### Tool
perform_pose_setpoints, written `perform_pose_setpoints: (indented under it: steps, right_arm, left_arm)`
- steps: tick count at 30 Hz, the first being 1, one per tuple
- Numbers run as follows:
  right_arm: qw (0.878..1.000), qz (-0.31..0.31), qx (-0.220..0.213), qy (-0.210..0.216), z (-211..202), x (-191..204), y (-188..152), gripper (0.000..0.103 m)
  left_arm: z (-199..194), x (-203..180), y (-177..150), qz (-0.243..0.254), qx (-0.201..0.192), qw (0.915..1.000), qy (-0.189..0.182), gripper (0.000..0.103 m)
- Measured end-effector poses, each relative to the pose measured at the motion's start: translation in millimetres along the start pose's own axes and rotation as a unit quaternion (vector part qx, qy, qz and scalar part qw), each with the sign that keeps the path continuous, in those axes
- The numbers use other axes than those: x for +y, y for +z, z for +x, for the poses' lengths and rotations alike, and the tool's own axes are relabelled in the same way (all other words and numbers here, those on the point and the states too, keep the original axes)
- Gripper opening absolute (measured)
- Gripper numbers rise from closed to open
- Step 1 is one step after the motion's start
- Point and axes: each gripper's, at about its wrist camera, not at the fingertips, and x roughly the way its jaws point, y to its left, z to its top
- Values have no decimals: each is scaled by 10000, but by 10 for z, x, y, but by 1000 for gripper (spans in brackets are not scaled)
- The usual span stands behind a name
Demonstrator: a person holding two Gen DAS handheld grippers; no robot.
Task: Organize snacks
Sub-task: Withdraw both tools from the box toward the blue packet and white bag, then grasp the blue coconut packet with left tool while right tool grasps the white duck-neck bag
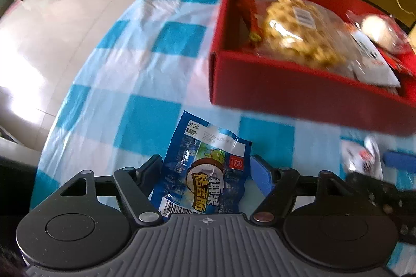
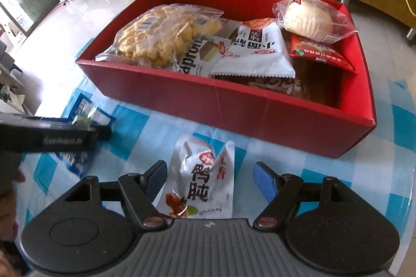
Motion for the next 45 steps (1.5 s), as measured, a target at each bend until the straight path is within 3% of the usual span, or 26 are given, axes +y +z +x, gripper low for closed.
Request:
perform_pose_setpoints:
  steps: [10, 18, 23, 31, 39, 45]
  right_arm:
    - [9999, -102, 22, 67, 54, 70, -32, 70]
    - [9978, -570, -54, -343, 184, 241, 24, 71]
    - [9971, -611, -69, -440, 210, 264, 34, 71]
    - [9972, -570, -185, -450, 217, 266, 9, 76]
    - [9964, -698, -284, -384, 233, 255, -10, 84]
    - [9938, -979, -391, -355, 195, 245, -93, 78]
  left_arm:
    - [-98, -91, -239, 72, 138, 9998, -88, 79]
    - [-62, -111, -221, 127, 106, 9999, -35, 82]
    - [-19, -35, -247, 51, 75, 9999, -53, 94]
    - [18, 37, -284, 89, -8, 9999, -59, 102]
    - [21, 30, -298, 170, -39, 9998, -88, 102]
    - [-24, -16, -326, 308, -135, 9993, -155, 95]
